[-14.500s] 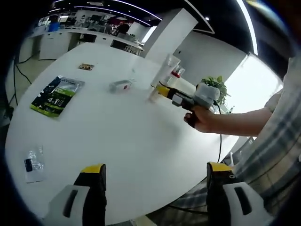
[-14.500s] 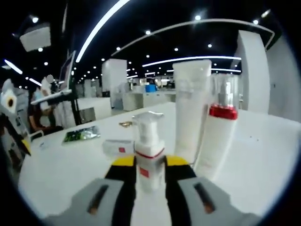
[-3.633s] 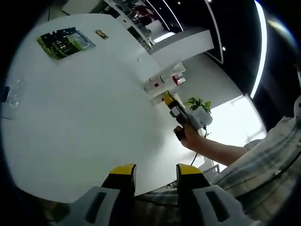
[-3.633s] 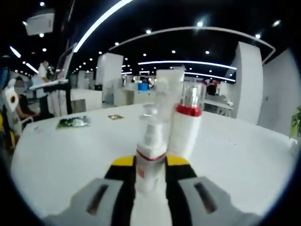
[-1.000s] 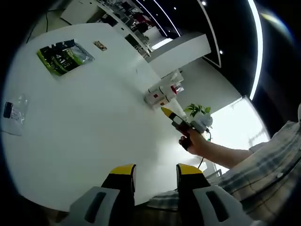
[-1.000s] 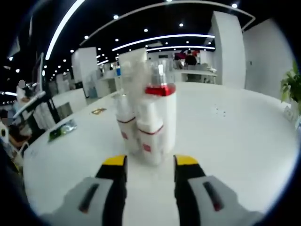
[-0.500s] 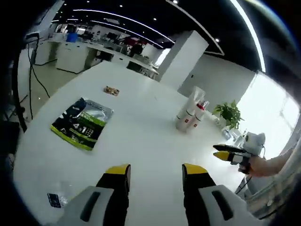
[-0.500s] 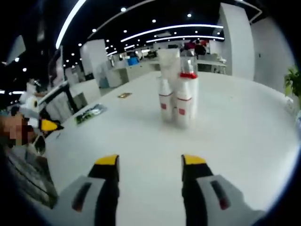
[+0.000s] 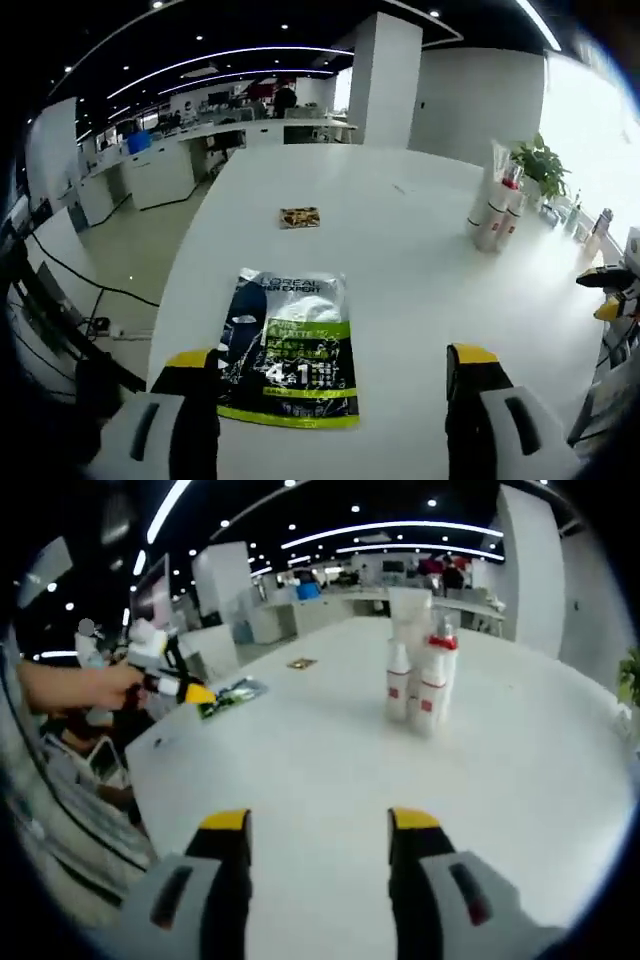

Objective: Arrange the skincare products in the storage area until every visible bottle or jar stands upright without overlapping.

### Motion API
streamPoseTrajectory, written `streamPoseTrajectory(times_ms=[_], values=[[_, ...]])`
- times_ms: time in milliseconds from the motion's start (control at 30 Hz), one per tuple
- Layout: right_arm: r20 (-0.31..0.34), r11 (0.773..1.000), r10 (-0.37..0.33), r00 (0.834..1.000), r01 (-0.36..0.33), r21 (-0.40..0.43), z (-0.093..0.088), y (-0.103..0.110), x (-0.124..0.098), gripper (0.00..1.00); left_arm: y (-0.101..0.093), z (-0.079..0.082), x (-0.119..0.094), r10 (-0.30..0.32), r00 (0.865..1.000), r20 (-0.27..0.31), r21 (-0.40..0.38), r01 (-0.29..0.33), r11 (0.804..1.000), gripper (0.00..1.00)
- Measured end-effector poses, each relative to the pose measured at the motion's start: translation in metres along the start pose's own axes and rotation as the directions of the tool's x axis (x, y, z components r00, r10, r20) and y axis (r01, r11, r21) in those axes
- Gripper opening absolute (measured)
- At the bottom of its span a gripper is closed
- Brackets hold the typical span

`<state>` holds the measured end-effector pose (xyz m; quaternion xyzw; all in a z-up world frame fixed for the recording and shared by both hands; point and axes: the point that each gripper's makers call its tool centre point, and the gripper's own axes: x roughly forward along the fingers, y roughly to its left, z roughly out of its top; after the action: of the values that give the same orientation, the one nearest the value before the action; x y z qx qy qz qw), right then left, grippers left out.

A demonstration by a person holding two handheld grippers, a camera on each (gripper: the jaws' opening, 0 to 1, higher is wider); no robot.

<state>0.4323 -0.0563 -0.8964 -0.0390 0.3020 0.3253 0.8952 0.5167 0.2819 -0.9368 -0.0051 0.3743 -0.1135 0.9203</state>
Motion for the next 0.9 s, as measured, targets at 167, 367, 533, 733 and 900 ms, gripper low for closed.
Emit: streamPoseTrajectory(times_ms=[167, 367, 533, 733, 900], values=[[-0.014, 1.000, 0.000, 1.000, 0.000, -0.015, -0.002, 0.001, 0.000, 0.53, 0.021, 0.002, 0.016, 0.019, 0.996, -0.082, 0.041, -0.016, 0.999, 1.00], [-0.019, 1.000, -0.023, 1.000, 0.023, -0.011, -0.002, -0.005, -0.005, 0.51, 0.026, 0.006, 0.033, -0.002, 0.991, -0.134, 0.051, 0.009, 0.999, 1.00], [-0.012, 0.998, -0.057, 0.998, 0.057, -0.003, 0.000, -0.017, -0.009, 0.50, 0.016, -0.012, 0.047, -0.034, 0.971, -0.236, 0.072, 0.052, 0.996, 1.00], [0.001, 0.998, -0.067, 0.998, 0.067, -0.018, -0.001, -0.018, -0.011, 0.46, 0.020, -0.014, 0.052, -0.017, 0.968, -0.251, 0.126, 0.050, 0.991, 1.00], [0.000, 0.998, -0.057, 0.998, 0.057, -0.019, -0.005, -0.011, -0.009, 0.44, 0.024, -0.013, 0.051, -0.010, 0.971, -0.240, 0.122, 0.040, 0.992, 0.93]])
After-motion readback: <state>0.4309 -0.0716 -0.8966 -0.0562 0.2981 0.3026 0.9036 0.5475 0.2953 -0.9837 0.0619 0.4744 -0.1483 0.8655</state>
